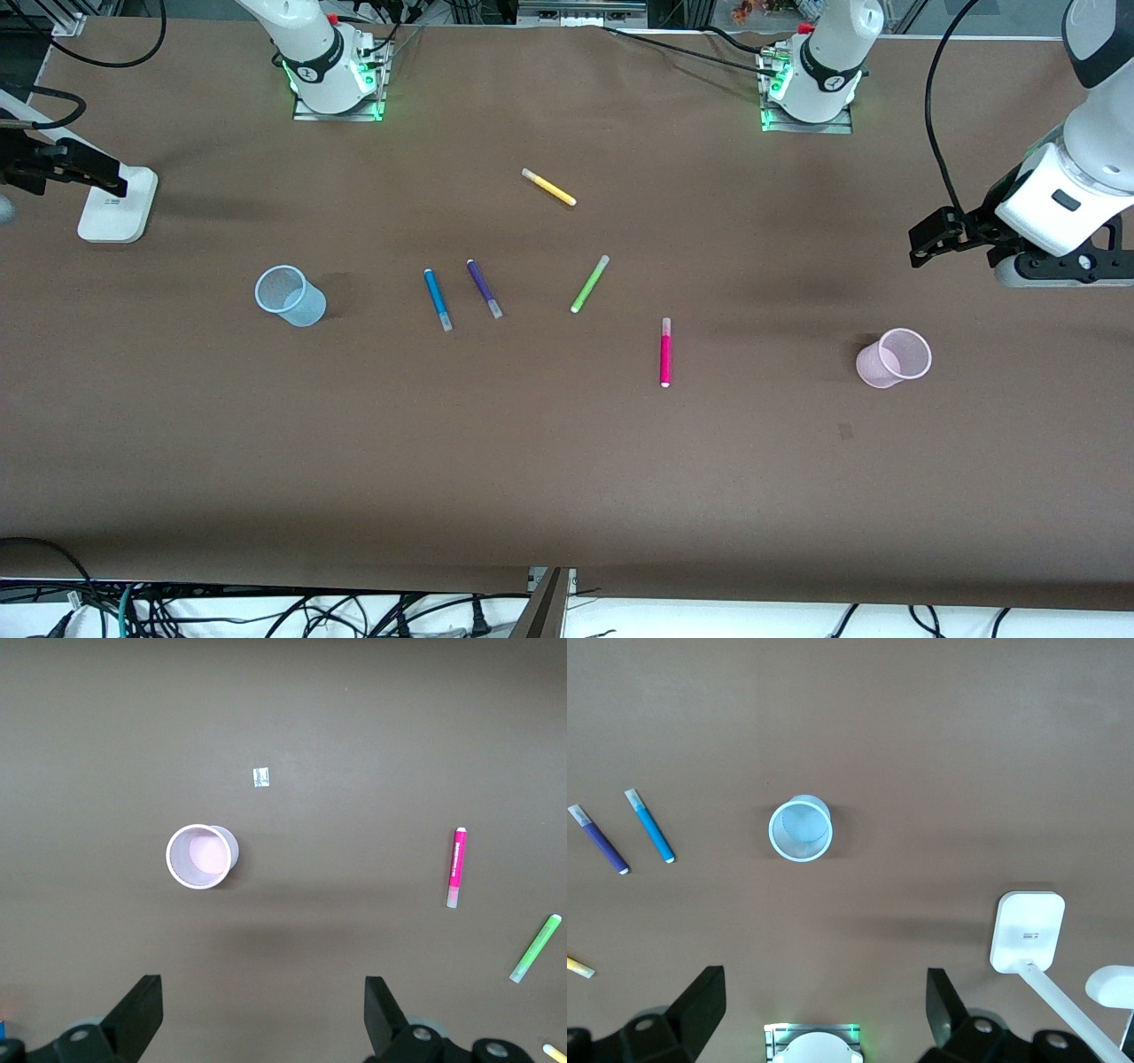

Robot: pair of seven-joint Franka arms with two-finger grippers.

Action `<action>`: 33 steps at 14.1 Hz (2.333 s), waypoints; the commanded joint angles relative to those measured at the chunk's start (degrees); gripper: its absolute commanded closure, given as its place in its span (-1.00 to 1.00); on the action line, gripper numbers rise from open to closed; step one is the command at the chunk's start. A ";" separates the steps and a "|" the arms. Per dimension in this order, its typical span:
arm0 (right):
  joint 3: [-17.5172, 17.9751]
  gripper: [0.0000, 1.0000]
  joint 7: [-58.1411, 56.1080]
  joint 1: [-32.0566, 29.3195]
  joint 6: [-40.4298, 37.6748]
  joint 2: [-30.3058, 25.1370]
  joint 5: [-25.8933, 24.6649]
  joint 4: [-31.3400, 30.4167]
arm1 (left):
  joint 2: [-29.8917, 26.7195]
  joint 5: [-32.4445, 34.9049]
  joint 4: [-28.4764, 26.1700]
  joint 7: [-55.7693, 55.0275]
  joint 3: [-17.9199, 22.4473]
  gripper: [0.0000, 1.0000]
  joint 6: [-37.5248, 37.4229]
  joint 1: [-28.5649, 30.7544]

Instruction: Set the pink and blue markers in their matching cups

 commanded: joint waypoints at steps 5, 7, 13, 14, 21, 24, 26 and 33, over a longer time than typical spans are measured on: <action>0.56 -1.00 -0.14 1.23 0.23 3.68 0.75 1.46 | 0.29 -0.15 2.57 0.53 0.14 -1.00 -2.60 0.44; 0.56 -1.00 -0.05 4.04 1.80 6.77 1.01 1.46 | 0.55 -0.15 2.57 0.44 0.05 -1.00 -2.60 0.27; 0.82 -1.00 -0.23 11.95 10.48 21.17 4.71 0.06 | 10.37 -1.12 2.48 -0.16 -1.71 -1.00 -4.53 -6.13; 0.91 -1.00 -0.22 13.36 13.47 23.02 4.71 -0.12 | 12.40 -1.29 2.22 -0.52 -1.80 -1.00 -2.18 -8.33; 0.91 -1.00 4.24 24.08 32.54 32.00 9.19 -5.55 | 25.58 -0.68 -1.90 -11.83 -2.33 -1.00 14.68 -19.41; 0.91 -1.00 5.67 26.37 39.58 33.06 9.28 -9.51 | 26.74 -0.15 -10.94 -13.97 -2.32 -1.00 31.71 -22.41; 0.91 -1.00 9.15 27.17 44.42 33.23 9.19 -12.59 | 27.45 -0.06 -15.25 -13.88 -2.24 -1.00 39.99 -22.41; 0.91 0.21 9.71 28.05 48.66 33.59 9.10 -17.00 | 31.93 3.19 -16.50 -13.36 -2.33 -0.85 48.12 -22.32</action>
